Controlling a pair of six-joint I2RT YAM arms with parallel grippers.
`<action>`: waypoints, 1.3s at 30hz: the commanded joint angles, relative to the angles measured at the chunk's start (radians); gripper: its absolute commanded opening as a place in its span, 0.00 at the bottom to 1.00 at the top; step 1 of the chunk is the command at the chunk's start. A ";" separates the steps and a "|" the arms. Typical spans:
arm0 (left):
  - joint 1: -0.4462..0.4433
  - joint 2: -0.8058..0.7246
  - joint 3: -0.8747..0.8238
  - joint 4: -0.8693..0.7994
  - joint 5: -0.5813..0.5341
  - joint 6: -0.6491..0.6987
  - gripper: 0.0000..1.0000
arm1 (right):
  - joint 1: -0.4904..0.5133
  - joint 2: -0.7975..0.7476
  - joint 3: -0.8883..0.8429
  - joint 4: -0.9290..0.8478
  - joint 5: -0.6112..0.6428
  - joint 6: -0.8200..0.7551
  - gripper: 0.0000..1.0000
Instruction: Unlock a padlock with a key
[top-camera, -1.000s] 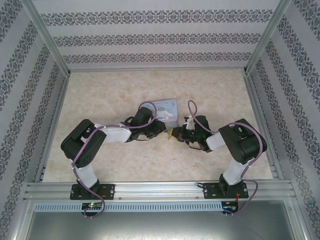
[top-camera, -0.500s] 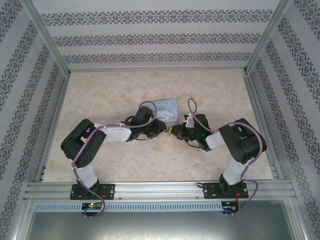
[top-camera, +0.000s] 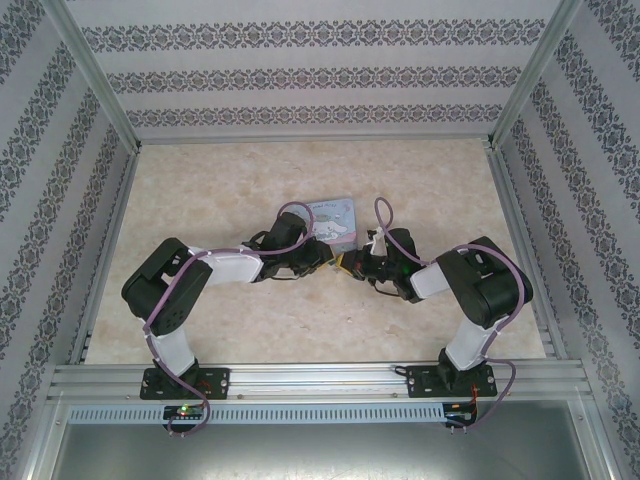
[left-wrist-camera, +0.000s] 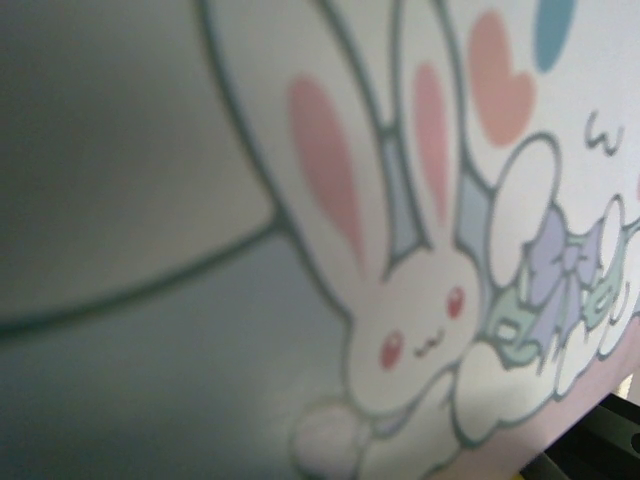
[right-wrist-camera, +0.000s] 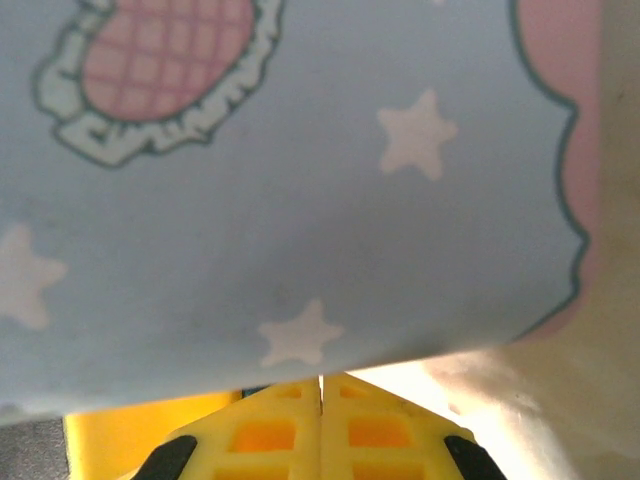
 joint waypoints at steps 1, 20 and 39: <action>0.007 0.021 0.023 0.012 0.022 -0.017 0.22 | 0.027 -0.001 0.019 0.070 -0.042 0.010 0.00; 0.007 0.023 0.000 0.042 0.000 -0.010 0.34 | 0.032 0.000 0.017 0.089 -0.046 0.033 0.00; 0.007 0.038 -0.009 0.074 -0.026 0.004 0.34 | 0.014 0.007 -0.004 0.092 -0.039 0.027 0.00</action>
